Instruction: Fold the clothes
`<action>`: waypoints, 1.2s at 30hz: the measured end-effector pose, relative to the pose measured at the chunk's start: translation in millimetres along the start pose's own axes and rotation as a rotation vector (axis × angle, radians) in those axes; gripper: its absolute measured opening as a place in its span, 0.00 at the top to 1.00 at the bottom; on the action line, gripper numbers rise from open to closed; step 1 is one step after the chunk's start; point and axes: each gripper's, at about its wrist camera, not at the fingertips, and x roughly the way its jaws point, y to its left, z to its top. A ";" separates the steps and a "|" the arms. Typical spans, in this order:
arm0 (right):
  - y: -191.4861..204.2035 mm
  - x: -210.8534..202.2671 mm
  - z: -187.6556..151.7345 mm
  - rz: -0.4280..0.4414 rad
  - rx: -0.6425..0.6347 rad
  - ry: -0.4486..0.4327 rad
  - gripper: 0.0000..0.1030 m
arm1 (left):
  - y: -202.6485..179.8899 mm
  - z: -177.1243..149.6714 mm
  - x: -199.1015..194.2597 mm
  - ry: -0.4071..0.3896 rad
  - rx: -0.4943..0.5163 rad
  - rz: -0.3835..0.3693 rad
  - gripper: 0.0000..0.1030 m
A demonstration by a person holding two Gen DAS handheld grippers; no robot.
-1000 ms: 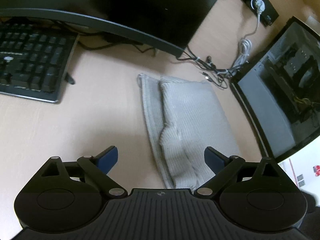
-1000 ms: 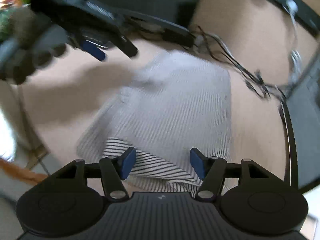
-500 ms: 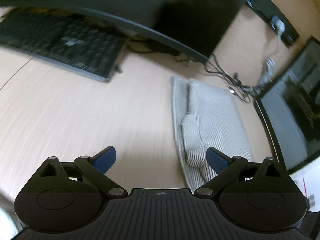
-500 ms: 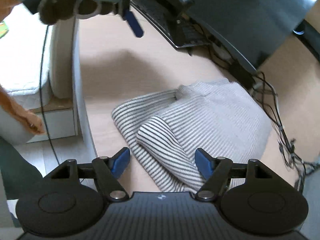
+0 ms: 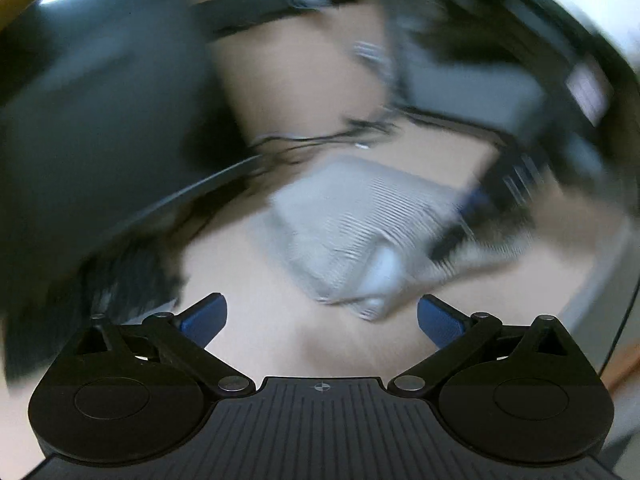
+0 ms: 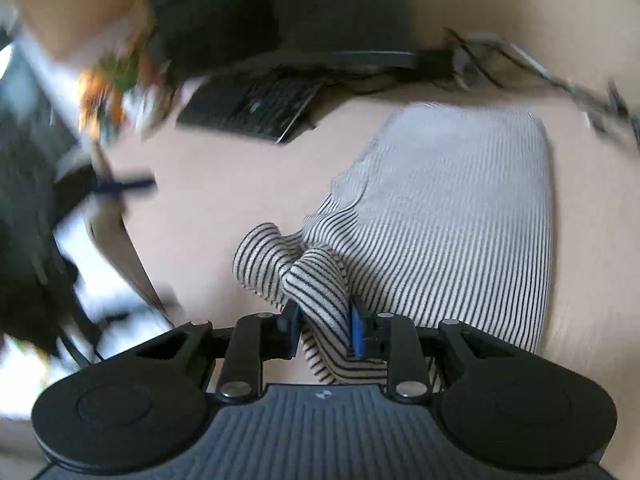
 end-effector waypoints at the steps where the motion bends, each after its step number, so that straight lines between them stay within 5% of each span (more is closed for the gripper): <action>1: -3.0 -3.0 0.3 0.010 0.034 -0.006 0.77 | -5.1 2.5 9.0 -0.002 0.044 -0.009 0.00; 6: 2.6 -18.6 -2.7 -0.003 0.069 -0.032 0.78 | -18.2 17.3 53.1 -0.060 0.200 -0.060 0.00; 14: 18.3 -42.4 -6.1 -0.082 0.039 -0.039 0.78 | -48.4 28.0 88.3 -0.185 0.464 -0.244 0.01; 16: 20.3 -51.0 -8.5 -0.131 0.033 -0.050 0.71 | -44.8 31.2 92.4 -0.186 0.447 -0.282 0.28; 19: 19.4 -81.2 -22.6 -0.236 -0.005 -0.113 0.50 | -36.0 36.4 96.8 -0.151 0.402 -0.357 0.48; 21: 20.9 -99.6 -35.3 -0.373 -0.082 -0.150 0.40 | -28.5 40.7 98.5 -0.126 0.362 -0.405 0.50; 24: 23.9 -97.8 -63.3 -0.521 -0.238 -0.104 0.40 | -1.8 53.9 99.3 -0.101 0.187 -0.462 0.53; 30: 26.1 -53.8 -106.8 -0.681 -0.498 -0.081 0.40 | 44.1 71.5 104.6 -0.039 -0.088 -0.534 0.54; 36: 18.9 -17.1 -92.9 -0.707 -0.629 -0.204 0.45 | 52.9 58.7 102.4 0.033 -0.142 -0.505 0.53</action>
